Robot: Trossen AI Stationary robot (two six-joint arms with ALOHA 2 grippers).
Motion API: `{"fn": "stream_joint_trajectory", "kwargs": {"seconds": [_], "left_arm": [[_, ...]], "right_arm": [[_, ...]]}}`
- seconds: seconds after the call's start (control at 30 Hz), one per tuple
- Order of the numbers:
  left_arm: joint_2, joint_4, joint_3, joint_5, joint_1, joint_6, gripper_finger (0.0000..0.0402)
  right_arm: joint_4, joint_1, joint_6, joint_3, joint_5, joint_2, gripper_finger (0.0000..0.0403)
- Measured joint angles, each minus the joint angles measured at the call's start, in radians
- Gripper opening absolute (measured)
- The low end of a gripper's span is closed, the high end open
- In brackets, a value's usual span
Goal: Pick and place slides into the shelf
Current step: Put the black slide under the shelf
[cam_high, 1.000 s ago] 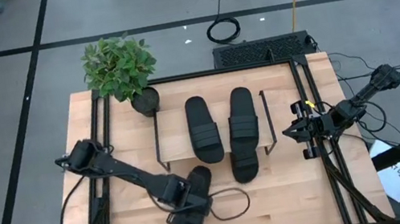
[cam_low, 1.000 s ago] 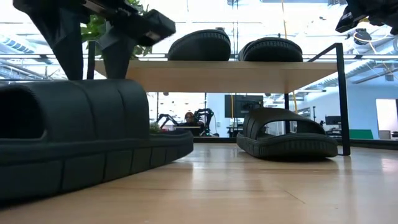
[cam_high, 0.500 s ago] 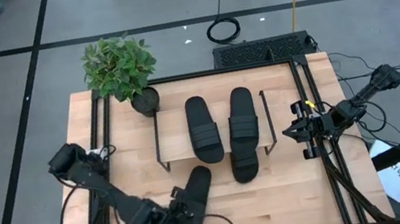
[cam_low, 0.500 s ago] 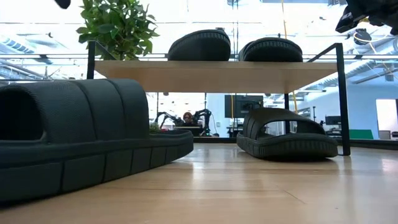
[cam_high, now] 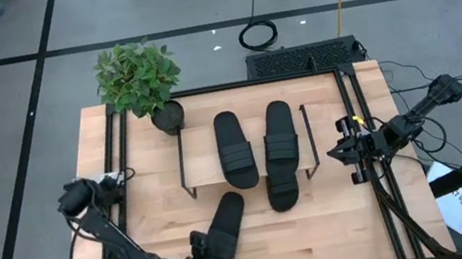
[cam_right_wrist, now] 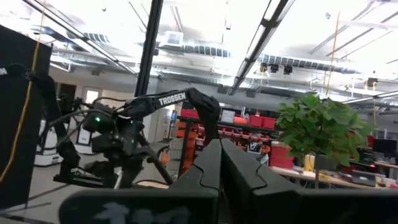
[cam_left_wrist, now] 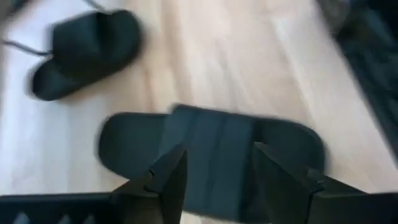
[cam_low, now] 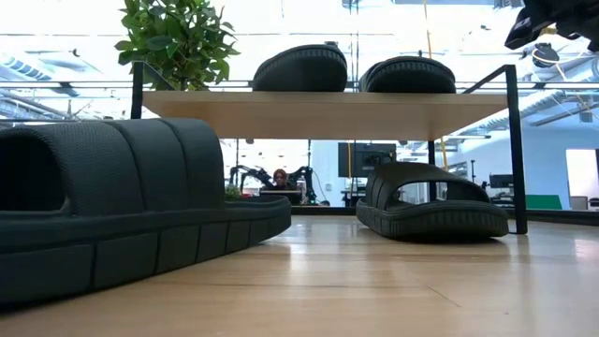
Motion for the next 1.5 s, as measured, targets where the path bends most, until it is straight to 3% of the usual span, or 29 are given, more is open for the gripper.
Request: {"fn": "stream_joint_trajectory", "kwargs": {"seconds": [0.1,0.33,0.53,0.6,0.87,1.13,1.3,1.5], "left_arm": [[0.020,-0.003,0.000,-0.075,-0.014,-0.036,0.0205],[0.095,0.033,0.000,-0.005,-0.042,-0.068,0.0253],[0.106,0.035,0.000,-0.224,-0.080,-0.069,0.0296],[0.119,0.035,0.001,-0.250,-0.080,-0.062,0.0305],[0.234,-0.034,0.001,-0.254,-0.075,-0.068,0.0312],[0.280,-0.103,0.000,-0.429,-0.058,-0.054,0.0311],[0.279,-0.103,0.000,-0.365,-0.019,-0.039,0.0264],[0.277,-0.097,0.001,-0.284,0.026,-0.015,0.0102]], "right_arm": [[0.001,0.000,0.003,0.000,-0.020,0.000,0.0000],[0.000,0.000,0.012,0.000,-0.021,0.000,0.0000],[0.000,0.000,0.014,0.000,-0.021,0.000,0.0000],[0.000,0.000,0.014,0.000,-0.021,0.000,0.0000],[0.000,0.000,0.015,0.000,-0.020,0.000,0.0000],[0.003,0.000,0.026,0.000,-0.020,0.000,0.0000],[0.003,0.000,0.026,0.000,-0.020,0.000,0.0000],[0.001,0.000,0.023,0.000,-0.020,0.000,0.0000]]}}
